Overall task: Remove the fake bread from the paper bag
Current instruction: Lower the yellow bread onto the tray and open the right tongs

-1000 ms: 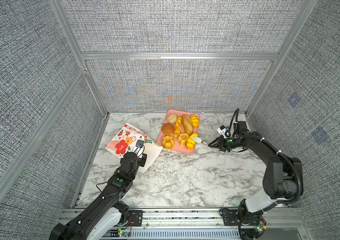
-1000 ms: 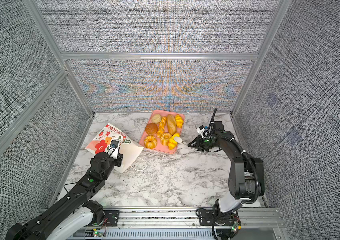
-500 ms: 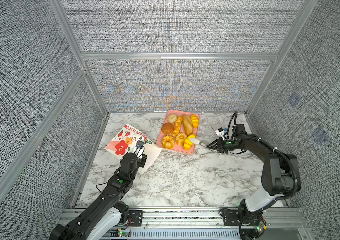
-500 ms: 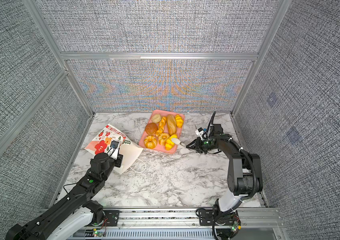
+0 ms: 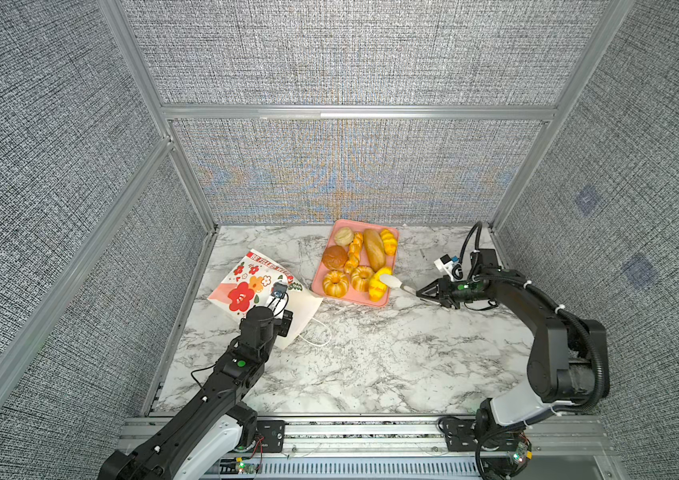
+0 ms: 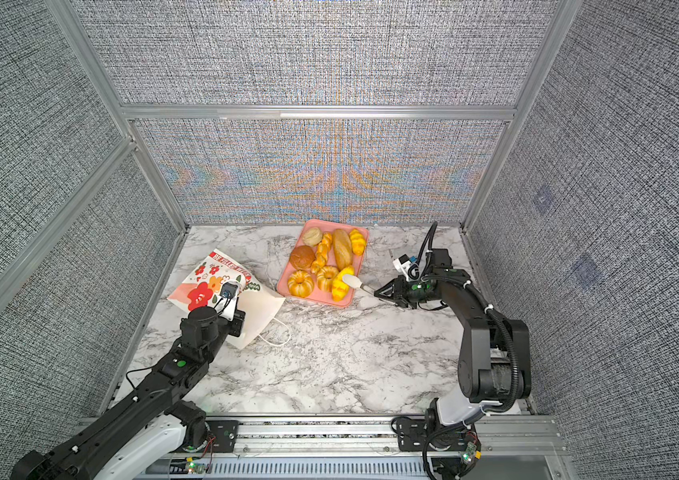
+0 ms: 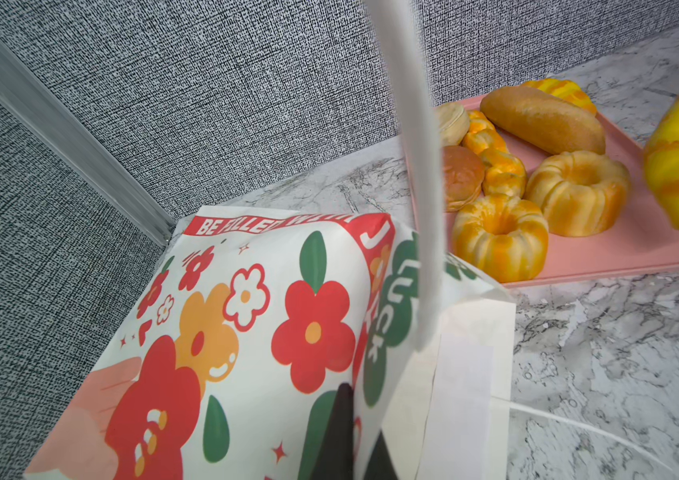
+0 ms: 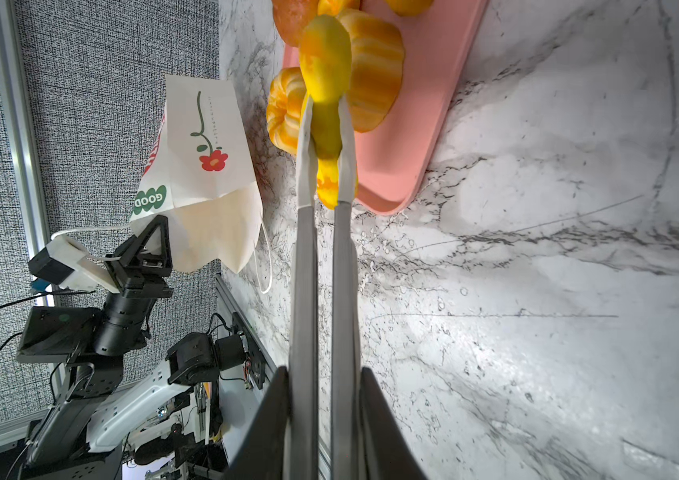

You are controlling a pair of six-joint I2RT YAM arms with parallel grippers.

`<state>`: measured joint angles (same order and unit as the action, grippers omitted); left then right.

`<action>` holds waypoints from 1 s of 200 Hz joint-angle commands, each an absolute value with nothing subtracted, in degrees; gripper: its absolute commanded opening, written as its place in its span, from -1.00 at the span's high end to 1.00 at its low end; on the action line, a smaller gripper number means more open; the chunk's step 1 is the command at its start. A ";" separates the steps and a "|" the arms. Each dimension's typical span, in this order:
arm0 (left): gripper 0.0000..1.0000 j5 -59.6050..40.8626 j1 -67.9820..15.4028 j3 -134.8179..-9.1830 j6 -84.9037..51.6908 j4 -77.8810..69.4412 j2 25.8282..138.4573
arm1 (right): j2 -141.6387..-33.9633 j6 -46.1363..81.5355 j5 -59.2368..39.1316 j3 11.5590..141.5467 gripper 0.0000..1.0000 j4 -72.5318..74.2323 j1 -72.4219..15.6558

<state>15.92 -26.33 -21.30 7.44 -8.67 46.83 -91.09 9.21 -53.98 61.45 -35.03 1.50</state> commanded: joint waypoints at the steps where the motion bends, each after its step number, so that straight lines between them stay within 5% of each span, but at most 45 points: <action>1: 1.00 15.89 -26.21 -21.29 7.21 -9.23 46.67 | -91.31 6.64 -53.30 62.18 1.00 -37.19 1.66; 76: 1.00 15.57 -26.23 -21.18 6.97 -9.43 46.76 | -96.98 5.68 -50.67 64.62 1.00 -37.91 1.62; 121: 1.00 15.95 -26.27 -21.27 7.08 -9.06 46.58 | -97.11 7.13 -47.68 66.73 0.34 -37.59 1.54; 200: 1.00 15.56 -26.20 -21.45 6.82 -9.24 46.78 | -97.36 6.87 -42.93 70.15 0.12 -39.72 0.75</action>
